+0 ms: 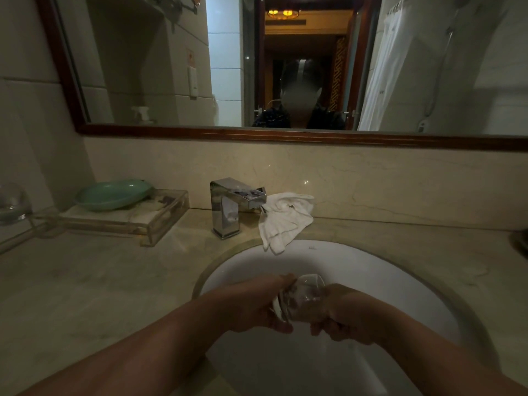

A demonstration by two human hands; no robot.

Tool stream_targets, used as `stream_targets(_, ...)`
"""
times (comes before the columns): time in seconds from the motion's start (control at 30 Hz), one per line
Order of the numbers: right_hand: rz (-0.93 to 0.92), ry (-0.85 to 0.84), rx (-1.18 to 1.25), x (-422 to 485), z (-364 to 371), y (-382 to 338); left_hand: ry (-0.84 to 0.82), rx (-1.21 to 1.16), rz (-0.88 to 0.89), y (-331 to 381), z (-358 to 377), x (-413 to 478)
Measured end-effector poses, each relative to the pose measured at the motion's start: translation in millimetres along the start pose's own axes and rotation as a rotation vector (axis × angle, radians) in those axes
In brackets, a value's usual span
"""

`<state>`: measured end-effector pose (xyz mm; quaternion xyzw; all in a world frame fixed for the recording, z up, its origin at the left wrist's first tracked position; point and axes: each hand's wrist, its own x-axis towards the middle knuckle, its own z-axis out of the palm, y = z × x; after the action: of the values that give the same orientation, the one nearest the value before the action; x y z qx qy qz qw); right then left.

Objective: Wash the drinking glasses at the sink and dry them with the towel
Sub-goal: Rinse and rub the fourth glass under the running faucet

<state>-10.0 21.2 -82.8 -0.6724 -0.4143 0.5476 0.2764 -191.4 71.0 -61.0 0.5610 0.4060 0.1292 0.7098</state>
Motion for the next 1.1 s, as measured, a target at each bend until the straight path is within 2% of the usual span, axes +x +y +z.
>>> stream_targets(0.17, 0.006, 0.05, 0.034, 0.3, 1.5, -0.8, 0.032, -0.028, 0.015, -1.7, -1.4, 3.3)
stream_targets(0.3, 0.014, -0.009, 0.103, 0.0, 3.3, -2.1, 0.052, -0.034, -0.01, -1.5, -6.0, 7.0)
stream_targets(0.43, -0.02, -0.001, 0.02, -4.5, 1.9, -1.8, 0.016, 0.046, -0.018, -3.2, -4.8, 6.4)
stream_targets(0.6, -0.019, 0.104, -0.072, -5.0, 1.4, -3.3, -0.015, 0.044, -0.015, -6.6, -5.5, 8.6)
stream_targets(0.8, -0.031, 0.028, 0.03, -3.0, 1.3, -1.6, 0.035, 0.117, -0.029, -7.3, -7.0, 11.5)
stream_targets(0.93, -0.081, 0.074, -0.008, -8.3, 0.4, -3.6, 0.003, 0.183, -0.04, -9.9, -12.2, 15.8)
stream_targets(1.1, -0.082, 0.111, 0.091, -7.8, 1.9, -6.0, -0.024, 0.139, -0.055, -6.4, -10.7, 18.2)
